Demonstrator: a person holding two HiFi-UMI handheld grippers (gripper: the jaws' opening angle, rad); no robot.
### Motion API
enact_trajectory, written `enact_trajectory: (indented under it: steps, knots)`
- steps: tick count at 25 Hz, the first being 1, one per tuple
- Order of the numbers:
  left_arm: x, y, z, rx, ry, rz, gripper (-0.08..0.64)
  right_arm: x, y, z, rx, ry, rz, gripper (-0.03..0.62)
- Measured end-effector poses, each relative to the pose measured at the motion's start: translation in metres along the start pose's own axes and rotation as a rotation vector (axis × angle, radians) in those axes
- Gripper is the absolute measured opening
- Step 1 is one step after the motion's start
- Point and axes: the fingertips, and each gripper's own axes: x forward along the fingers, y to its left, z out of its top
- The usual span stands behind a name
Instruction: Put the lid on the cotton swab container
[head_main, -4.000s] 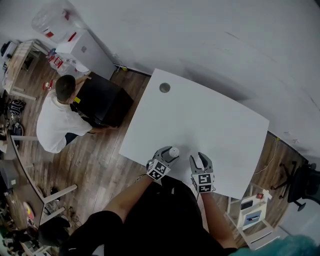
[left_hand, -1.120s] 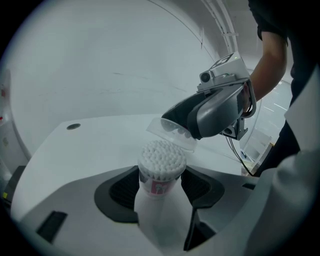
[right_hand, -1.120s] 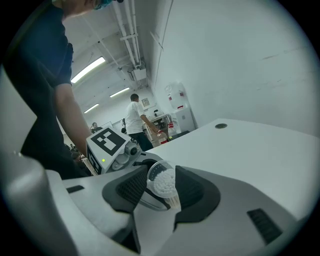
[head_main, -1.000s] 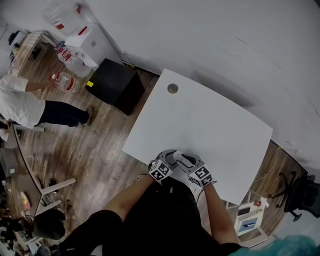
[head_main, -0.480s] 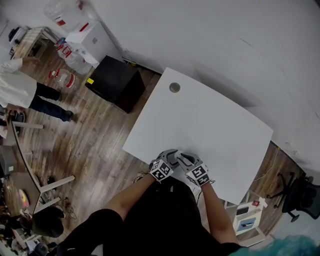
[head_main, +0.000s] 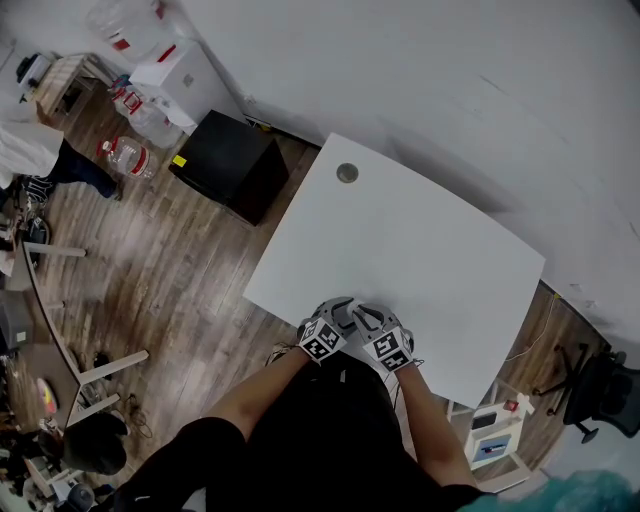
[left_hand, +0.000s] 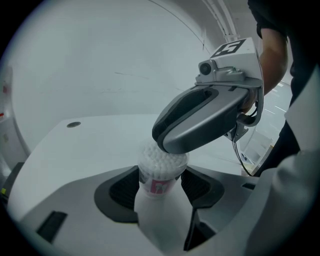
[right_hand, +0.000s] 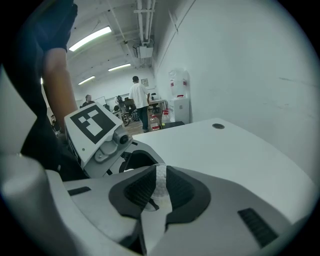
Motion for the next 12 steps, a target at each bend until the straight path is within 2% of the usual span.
enact_trajectory:
  steps: [6,12]
  knots:
    - [0.0012,0.0012,0.0010,-0.001,-0.002,-0.003,0.267,0.0044,-0.0019,-0.0024,-0.055,0.082,-0.017,0.061]
    - [0.0016,0.0024,-0.0007,0.014,0.007,0.001,0.267,0.0058,-0.0020,-0.0019,-0.059,0.079,-0.077,0.063]
